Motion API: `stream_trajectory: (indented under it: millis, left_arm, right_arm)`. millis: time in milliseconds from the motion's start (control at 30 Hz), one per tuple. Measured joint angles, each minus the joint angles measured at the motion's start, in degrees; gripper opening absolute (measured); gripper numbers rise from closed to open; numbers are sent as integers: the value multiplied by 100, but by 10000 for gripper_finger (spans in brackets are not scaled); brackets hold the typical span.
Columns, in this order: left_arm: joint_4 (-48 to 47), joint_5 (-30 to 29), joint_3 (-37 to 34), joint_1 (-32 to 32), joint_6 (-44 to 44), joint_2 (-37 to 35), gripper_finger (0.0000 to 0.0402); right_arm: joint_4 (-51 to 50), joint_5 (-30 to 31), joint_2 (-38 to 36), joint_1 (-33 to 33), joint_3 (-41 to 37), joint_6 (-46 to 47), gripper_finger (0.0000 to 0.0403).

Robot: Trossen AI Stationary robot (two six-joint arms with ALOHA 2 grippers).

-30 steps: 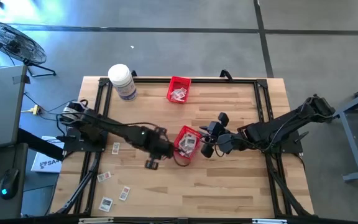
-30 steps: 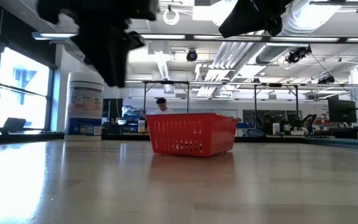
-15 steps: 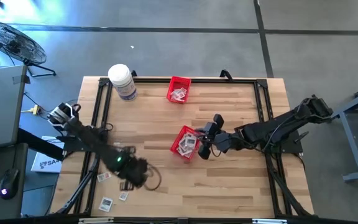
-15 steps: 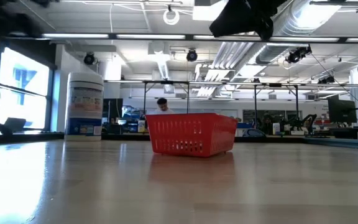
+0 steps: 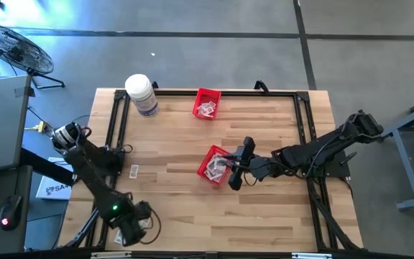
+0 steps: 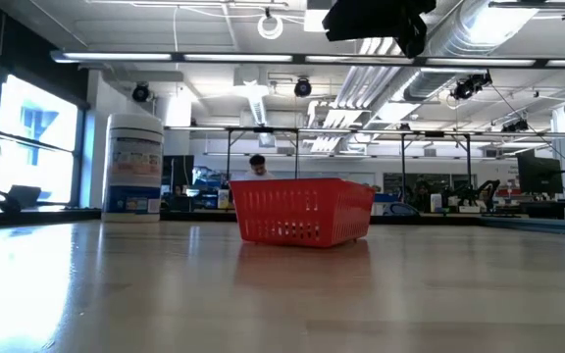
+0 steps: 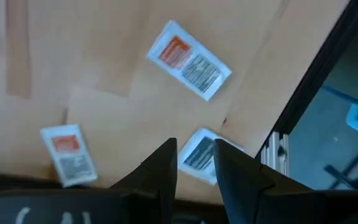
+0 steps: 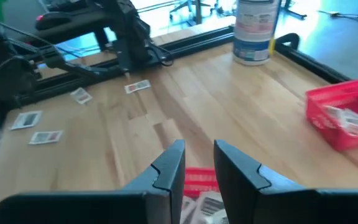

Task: Pick & Place First Aid Supplies
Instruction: Put the white towelette pack into the bottom red bin

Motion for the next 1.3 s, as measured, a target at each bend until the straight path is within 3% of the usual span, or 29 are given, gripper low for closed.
stream_trajectory:
  millis: [267,433,500,633,733,900,1100,1300]
  left_arm:
    - [575,-908,-2,-819,654,372,103]
    - [1070,-1167,0,-1080,998,662,103]
    - [1200,-1132,-1,-1098,919,762,103]
    - [1064,-863,0,-1020,-67,800,103]
    - [1018,-938,0,-1052,-182,797,104]
    - [618,-644,-116,-1175,-413,790,138]
    - [1070,-835,-374,-1266,132,804,199]
    - [1082,-969,-382,-1261,777,805,207]
  right_arm:
    - [201,-81,35,197,0,1,78]
    - [291,-79,35,330,0,3,78]
    - [371,-74,35,385,0,3,78]
    - [402,-67,35,481,0,3,78]
    - [419,20,35,529,0,19,78]
    - [422,180,35,581,0,149,78]
    - [416,161,35,630,0,117,78]
    - [414,159,35,626,0,-28,78]
